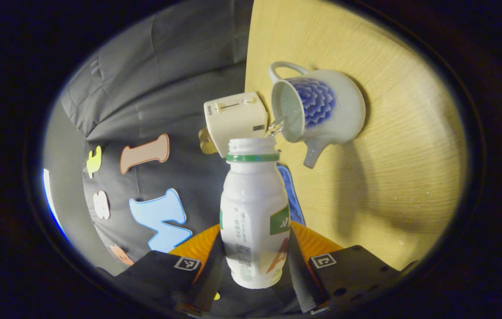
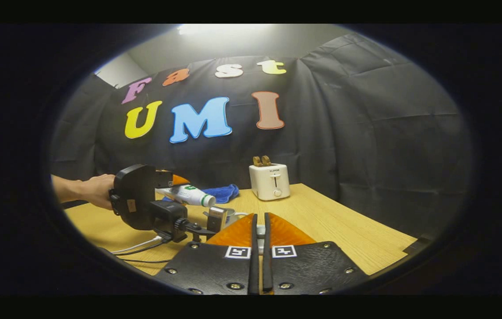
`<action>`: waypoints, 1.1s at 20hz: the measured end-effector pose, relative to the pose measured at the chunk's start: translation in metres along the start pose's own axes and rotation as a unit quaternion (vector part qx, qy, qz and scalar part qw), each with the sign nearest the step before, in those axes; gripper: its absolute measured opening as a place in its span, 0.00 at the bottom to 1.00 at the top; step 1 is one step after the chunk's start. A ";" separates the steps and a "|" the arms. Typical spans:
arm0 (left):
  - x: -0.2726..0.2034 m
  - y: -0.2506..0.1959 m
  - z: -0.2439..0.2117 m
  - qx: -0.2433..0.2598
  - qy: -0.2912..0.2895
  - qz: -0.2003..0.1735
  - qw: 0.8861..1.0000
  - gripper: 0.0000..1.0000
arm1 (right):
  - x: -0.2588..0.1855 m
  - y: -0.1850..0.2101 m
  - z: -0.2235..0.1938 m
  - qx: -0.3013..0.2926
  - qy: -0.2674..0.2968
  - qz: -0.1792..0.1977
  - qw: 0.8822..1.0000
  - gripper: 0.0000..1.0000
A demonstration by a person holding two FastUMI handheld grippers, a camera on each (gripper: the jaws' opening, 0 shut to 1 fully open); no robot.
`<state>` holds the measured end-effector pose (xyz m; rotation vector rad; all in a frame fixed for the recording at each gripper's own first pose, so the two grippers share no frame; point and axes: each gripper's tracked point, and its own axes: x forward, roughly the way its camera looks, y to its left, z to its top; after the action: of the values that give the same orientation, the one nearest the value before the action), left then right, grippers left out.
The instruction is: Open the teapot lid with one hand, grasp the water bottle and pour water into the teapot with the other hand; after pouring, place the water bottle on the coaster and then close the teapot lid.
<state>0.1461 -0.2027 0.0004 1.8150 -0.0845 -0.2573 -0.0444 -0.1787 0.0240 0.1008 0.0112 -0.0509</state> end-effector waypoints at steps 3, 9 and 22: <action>-0.001 0.002 0.002 0.006 -0.001 0.001 1.000 0.76 | 0.001 0.000 0.000 -0.002 0.001 0.000 1.000 0.03; -0.001 0.007 0.001 0.029 0.002 0.009 1.000 0.76 | -0.001 0.003 0.001 -0.002 0.000 0.005 1.000 0.03; -0.002 0.016 0.004 0.065 -0.001 0.016 0.998 0.76 | -0.001 0.003 0.002 -0.006 0.000 0.006 1.000 0.03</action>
<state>0.1445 -0.2100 0.0150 1.9406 -0.1348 -0.2344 -0.0457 -0.1760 0.0263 0.0888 0.0115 -0.0382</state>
